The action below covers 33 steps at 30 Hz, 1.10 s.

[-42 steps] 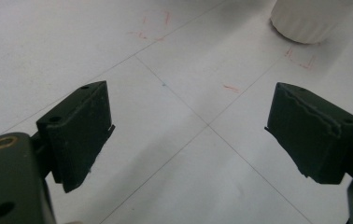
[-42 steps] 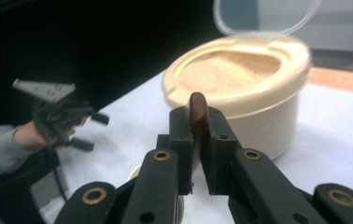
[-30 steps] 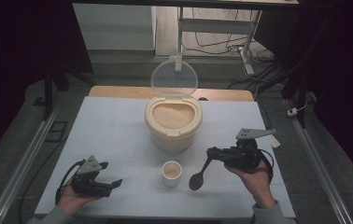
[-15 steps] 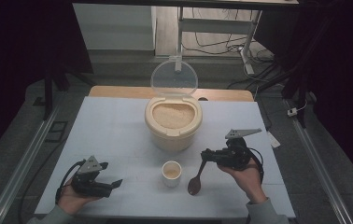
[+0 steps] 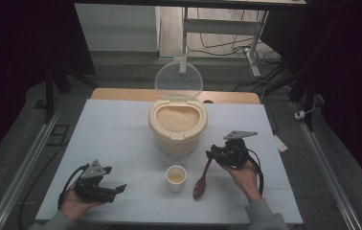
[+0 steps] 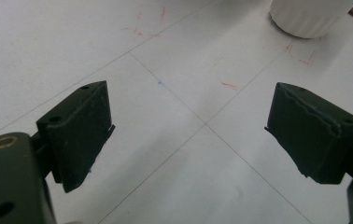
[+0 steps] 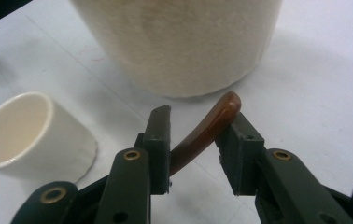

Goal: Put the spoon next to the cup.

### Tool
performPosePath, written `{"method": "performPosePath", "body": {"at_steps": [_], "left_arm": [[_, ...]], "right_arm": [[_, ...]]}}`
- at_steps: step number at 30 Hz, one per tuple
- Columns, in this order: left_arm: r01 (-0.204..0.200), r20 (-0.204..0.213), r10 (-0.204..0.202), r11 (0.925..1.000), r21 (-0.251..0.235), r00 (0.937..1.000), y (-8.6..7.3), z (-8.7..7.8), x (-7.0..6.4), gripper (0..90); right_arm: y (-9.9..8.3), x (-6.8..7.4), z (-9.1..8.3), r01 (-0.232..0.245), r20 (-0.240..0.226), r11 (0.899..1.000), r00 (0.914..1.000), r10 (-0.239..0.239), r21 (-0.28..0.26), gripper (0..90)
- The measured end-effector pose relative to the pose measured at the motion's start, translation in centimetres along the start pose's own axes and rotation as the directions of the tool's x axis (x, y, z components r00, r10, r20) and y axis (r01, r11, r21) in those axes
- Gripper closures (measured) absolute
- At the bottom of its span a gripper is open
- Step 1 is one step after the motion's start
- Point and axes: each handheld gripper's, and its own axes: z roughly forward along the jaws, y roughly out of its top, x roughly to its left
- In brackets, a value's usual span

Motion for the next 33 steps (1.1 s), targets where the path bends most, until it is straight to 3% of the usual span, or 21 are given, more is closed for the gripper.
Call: {"method": "performPosePath", "body": {"at_steps": [15, 24, 28, 33], "left_arm": [[0.003, -0.002, -0.003, 1.0000, -0.001, 1.0000, 0.0, 0.0, 0.1, 13.9], [0.001, -0.002, -0.001, 1.0000, 0.000, 1.0000, -0.1, 0.0, 0.1, 13.9], [0.002, -0.005, -0.002, 1.0000, 0.002, 1.0000, -0.2, 0.0, 0.2, 13.9], [0.004, -0.007, -0.004, 1.0000, -0.001, 1.0000, -0.2, -0.1, 0.1, 13.9]], "right_arm": [[-0.8, -1.4, 2.4, -0.034, 0.067, 0.998, 0.9973, 0.031, 0.048, 58.5], [-1.0, -1.4, 2.8, 0.007, 0.136, 0.997, 0.9905, -0.017, 0.076, 54.4], [-1.1, -1.4, 3.0, -0.001, 0.137, 0.997, 0.9905, -0.010, 0.078, 54.1], [-1.3, -1.4, 3.1, 0.028, 0.192, 0.997, 0.9805, -0.042, 0.077, 43.6]]}}
